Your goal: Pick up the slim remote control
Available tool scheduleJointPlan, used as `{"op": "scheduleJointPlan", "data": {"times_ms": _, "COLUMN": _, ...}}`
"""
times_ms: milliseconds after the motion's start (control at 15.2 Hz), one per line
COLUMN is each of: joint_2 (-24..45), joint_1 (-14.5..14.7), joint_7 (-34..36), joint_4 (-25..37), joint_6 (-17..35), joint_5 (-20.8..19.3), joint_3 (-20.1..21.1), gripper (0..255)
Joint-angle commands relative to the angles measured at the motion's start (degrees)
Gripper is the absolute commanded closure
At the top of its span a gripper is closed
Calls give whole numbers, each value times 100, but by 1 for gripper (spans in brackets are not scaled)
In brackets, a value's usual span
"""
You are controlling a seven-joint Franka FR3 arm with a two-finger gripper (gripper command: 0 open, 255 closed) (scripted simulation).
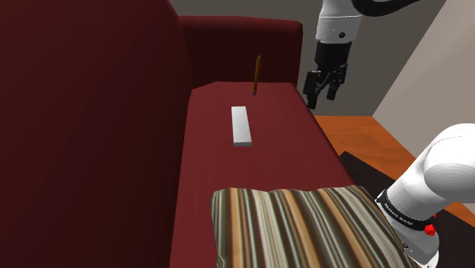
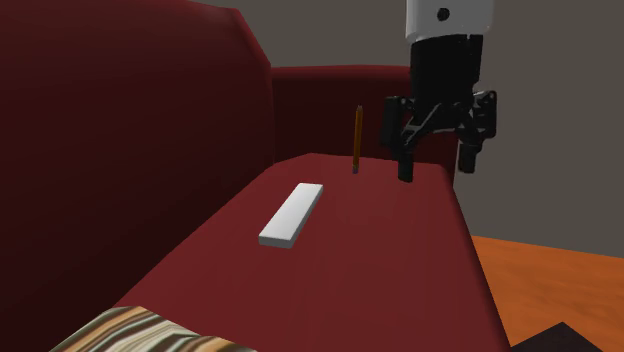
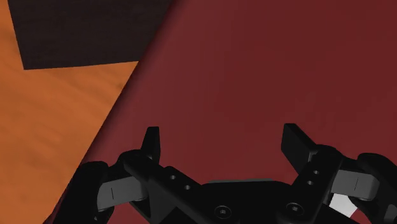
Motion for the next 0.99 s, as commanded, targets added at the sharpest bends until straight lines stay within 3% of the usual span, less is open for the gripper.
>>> {"op": "scheduleJointPlan", "data": {"times_ms": 0, "joint_2": 256, "joint_1": -16, "joint_7": 399, "joint_4": 60, "joint_6": 304, "joint_5": 97, "joint_3": 220, "gripper": 0}}
{"op": "scheduleJointPlan", "data": {"times_ms": 462, "joint_2": 1543, "joint_1": -148, "joint_7": 1817, "joint_4": 680, "joint_6": 1292, "joint_5": 66, "joint_3": 960, "gripper": 0}}
{"op": "scheduleJointPlan", "data": {"times_ms": 924, "joint_2": 3086, "joint_1": -246, "joint_7": 3382, "joint_4": 1706, "joint_6": 1984, "joint_5": -587, "joint_3": 1482, "gripper": 0}}
